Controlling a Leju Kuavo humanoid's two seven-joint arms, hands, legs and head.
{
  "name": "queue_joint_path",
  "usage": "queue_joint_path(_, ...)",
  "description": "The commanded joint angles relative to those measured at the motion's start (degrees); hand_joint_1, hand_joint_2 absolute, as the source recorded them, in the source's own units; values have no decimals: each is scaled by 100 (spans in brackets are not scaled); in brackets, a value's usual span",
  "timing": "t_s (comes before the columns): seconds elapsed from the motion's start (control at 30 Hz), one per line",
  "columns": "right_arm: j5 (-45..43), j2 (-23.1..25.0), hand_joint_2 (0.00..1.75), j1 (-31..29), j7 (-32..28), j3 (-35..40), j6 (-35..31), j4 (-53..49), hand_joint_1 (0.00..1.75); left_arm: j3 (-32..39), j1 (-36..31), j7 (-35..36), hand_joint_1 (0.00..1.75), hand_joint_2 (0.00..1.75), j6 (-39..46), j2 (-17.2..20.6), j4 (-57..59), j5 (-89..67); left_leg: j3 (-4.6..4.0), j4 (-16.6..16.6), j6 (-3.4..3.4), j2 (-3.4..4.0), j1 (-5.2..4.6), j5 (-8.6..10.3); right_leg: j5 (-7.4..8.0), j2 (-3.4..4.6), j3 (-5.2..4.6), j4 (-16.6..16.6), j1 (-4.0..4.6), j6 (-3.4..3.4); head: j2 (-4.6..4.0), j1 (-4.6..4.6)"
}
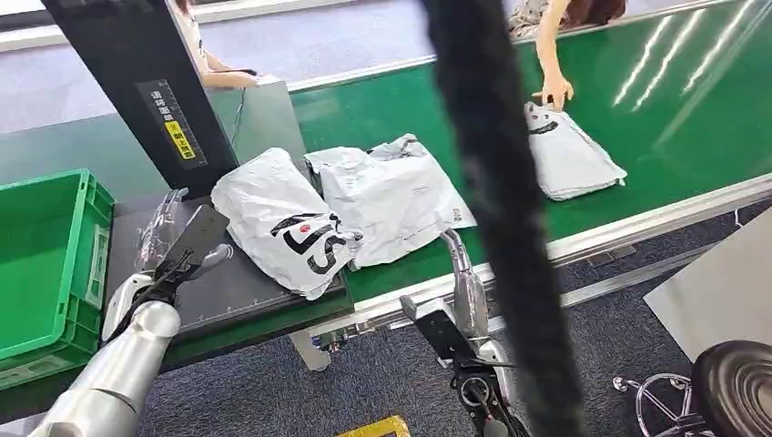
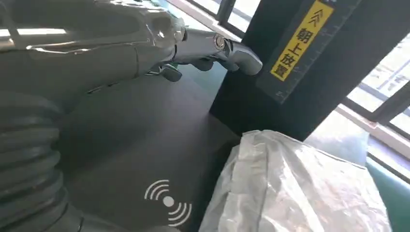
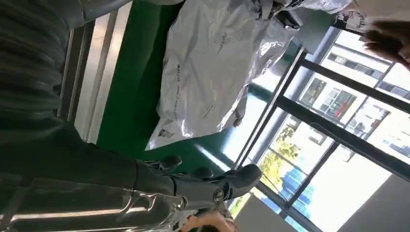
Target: Moved the parcel from conveyor to table for the left to box.
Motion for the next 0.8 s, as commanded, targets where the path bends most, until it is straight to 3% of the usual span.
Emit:
queue_joint_path(0.03,-42,77,175,-313,-3,104,77,558,0,246,-197,-187,0,175,-113,-367,284,56,2,-1,2,-2,3,1,2,-4,6,-6,3,0,0,0)
queue_joint_path(0.2,-48,103,175,-562,-8,184,100,874,0,-658,-55,-211,0,175,-158,-420,179,1010,8,-5,3,5,3,1,5,2,11,-10,3,-1,0,0)
queue_joint_path(0.3,-78,98,175,-688,-9,205,141,1047,0,-1896,35,-19,0,175,-182,-420,19,2073,12,-8,3,10,2,1,5,6,13,-12,3,-1,0,0)
queue_joint_path(0.4,-81,105,175,-699,-7,195,152,1090,0,-2680,63,110,0,175,-67,-420,-38,2668,11,-8,3,0,2,1,3,-2,15,-13,3,0,0,0)
queue_joint_path(0.63,-143,119,175,-820,-56,179,181,1248,0,-3911,169,26,0,175,67,-420,99,4375,12,-8,3,2,1,1,3,1,14,-12,2,0,0,0)
queue_joint_path(0.8,-194,102,175,-764,-69,189,152,1240,0,-4284,361,-292,0,175,113,-420,29,5584,15,-10,3,3,1,1,4,1,17,-14,1,-1,0,0)
